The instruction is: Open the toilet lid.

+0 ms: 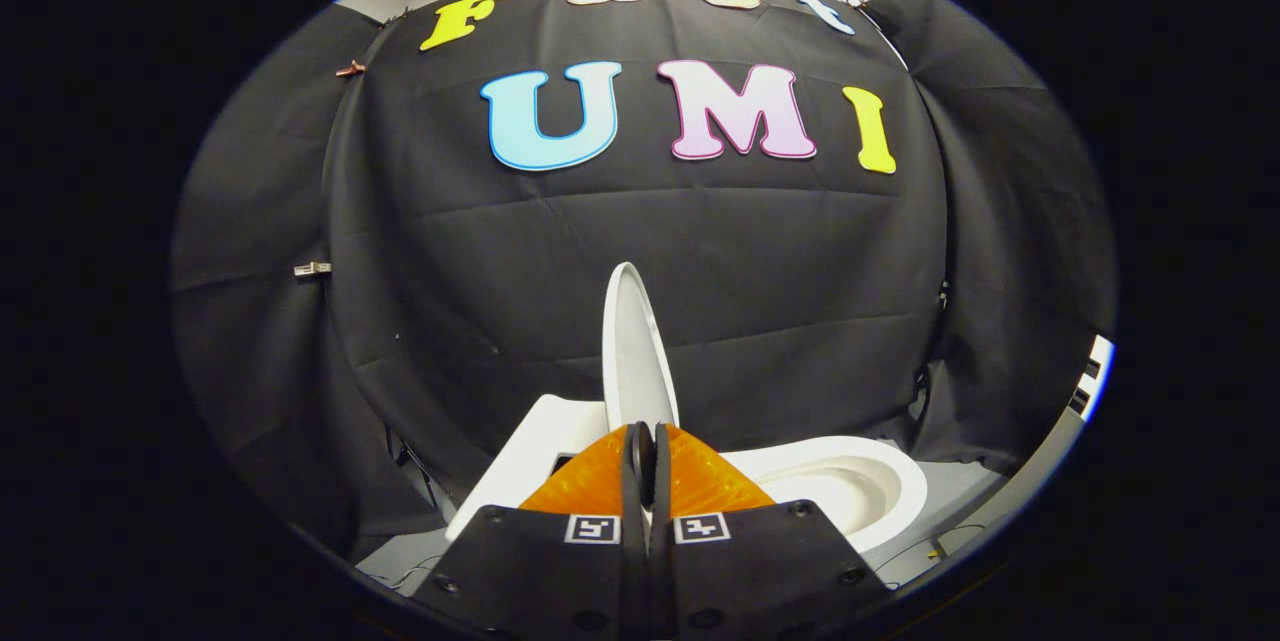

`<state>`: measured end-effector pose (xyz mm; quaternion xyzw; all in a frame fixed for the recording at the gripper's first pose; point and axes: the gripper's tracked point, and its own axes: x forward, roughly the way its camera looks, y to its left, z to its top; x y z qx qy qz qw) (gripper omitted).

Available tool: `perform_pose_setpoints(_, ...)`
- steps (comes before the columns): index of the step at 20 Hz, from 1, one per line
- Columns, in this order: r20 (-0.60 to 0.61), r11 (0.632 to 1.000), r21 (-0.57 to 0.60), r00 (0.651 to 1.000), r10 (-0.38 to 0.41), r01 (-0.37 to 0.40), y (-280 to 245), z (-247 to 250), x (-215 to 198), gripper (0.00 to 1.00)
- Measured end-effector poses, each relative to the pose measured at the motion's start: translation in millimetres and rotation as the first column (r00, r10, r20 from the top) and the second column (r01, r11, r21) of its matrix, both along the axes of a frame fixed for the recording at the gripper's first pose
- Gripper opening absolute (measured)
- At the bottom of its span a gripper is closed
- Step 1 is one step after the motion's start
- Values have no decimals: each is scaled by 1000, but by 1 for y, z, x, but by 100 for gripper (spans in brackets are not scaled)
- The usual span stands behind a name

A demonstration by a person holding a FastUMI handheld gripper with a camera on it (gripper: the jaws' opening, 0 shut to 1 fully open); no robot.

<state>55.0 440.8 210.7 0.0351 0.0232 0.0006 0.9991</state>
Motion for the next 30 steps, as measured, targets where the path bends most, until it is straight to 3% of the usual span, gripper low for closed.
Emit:
perform_pose_setpoints(13,4,998,-61,1000,15,-15,33,-6,1,8)
perform_pose_setpoints(15,-30,999,-45,999,29,-30,36,-16,2,13)
perform_pose_setpoints(18,-153,998,-24,987,51,-55,41,-52,3,31)
perform_pose_setpoints(20,-130,997,-57,990,49,-56,39,-50,2,41)
perform_pose_setpoints(27,-63,995,-71,995,71,-75,45,-21,0,42)
perform_pose_setpoints(30,-73,993,-80,994,81,-87,48,-23,0,48)
